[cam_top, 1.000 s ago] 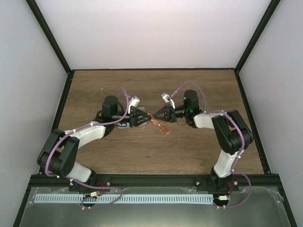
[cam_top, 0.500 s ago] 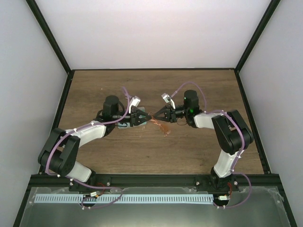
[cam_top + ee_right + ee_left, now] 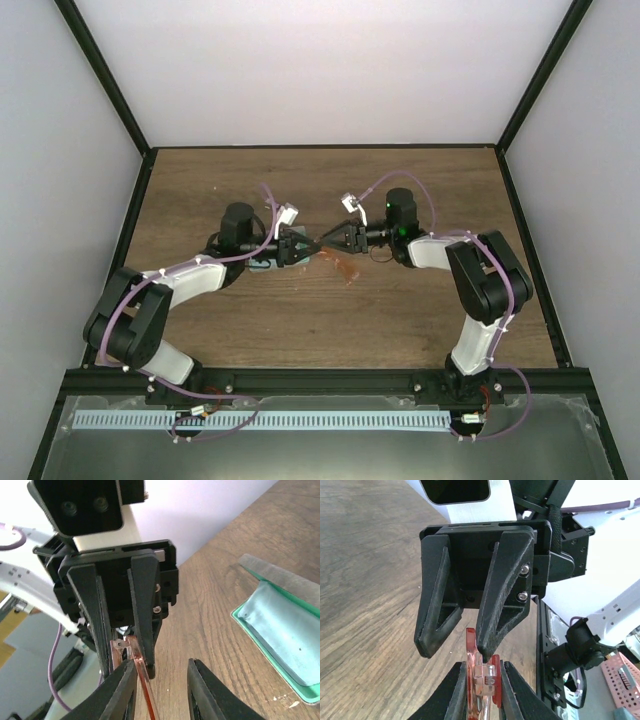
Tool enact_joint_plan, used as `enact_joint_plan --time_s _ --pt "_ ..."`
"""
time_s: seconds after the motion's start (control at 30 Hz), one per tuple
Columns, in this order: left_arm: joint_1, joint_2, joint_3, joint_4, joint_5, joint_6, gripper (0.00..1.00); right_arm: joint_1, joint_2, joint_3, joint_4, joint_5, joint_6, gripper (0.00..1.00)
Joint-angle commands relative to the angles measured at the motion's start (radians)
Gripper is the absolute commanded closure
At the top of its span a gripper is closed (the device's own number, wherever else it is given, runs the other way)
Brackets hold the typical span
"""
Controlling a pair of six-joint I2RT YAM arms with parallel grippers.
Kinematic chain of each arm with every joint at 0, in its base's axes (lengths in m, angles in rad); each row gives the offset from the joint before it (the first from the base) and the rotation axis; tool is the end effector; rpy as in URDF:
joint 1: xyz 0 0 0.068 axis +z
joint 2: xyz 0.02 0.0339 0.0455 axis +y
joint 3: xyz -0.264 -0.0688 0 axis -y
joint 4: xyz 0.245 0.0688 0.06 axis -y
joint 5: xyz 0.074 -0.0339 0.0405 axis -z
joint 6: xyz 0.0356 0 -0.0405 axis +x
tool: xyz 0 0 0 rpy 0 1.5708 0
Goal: Organize the sunglasses
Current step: Place the sunglasses in the sunglasses case.
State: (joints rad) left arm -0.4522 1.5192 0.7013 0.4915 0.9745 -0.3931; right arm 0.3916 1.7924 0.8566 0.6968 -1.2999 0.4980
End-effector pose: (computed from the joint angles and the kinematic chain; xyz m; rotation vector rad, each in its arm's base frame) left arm 0.2630 -0.1605 0.2093 0.7751 1.8711 -1.4718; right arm 0.3130 0.1664 0.1896 -0.9310 1.7661 1.7555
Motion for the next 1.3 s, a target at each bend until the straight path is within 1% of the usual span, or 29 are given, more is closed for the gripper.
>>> enact_joint_plan --time_s 0.0,0.13,0.27,0.43,0.57,0.7,0.83,0.93,1.1,1.2,1.27 --pt "0.003 0.006 0.021 0.015 -0.006 0.001 0.87 -0.035 -0.015 0.018 -0.025 0.175 0.062 0.69" --pt "0.013 0.004 0.014 0.015 -0.031 -0.018 0.87 -0.084 -0.087 -0.027 -0.053 0.338 0.103 0.68" --pt "0.015 -0.013 -0.015 0.039 -0.115 -0.068 0.87 -0.103 -0.133 -0.035 -0.123 0.468 0.111 0.68" --pt "0.015 -0.027 -0.104 0.138 -0.252 -0.177 0.87 -0.103 -0.187 -0.053 -0.203 0.586 0.083 0.67" --pt "0.015 -0.034 -0.2 0.228 -0.345 -0.265 0.88 -0.101 -0.234 -0.103 -0.209 0.674 0.079 0.67" --pt "0.015 -0.089 -0.304 0.313 -0.421 -0.351 0.88 -0.093 -0.239 -0.113 -0.211 0.672 0.073 0.66" --pt "0.015 -0.222 -0.393 0.324 -0.508 -0.408 0.87 -0.073 -0.237 -0.106 -0.216 0.656 0.063 0.66" --pt "0.017 -0.355 -0.463 0.278 -0.64 -0.439 0.87 -0.057 -0.231 -0.104 -0.214 0.658 0.06 0.66" --pt "0.018 -0.545 -0.532 0.167 -0.759 -0.452 0.86 -0.038 -0.194 -0.095 -0.193 0.642 0.066 0.66" --pt "0.026 -0.598 -0.556 0.137 -0.804 -0.449 0.86 -0.026 -0.171 -0.081 -0.188 0.636 0.068 0.66" --pt "0.045 -0.595 -0.557 0.145 -0.798 -0.447 0.86 -0.019 -0.166 -0.076 -0.186 0.634 0.069 0.66"
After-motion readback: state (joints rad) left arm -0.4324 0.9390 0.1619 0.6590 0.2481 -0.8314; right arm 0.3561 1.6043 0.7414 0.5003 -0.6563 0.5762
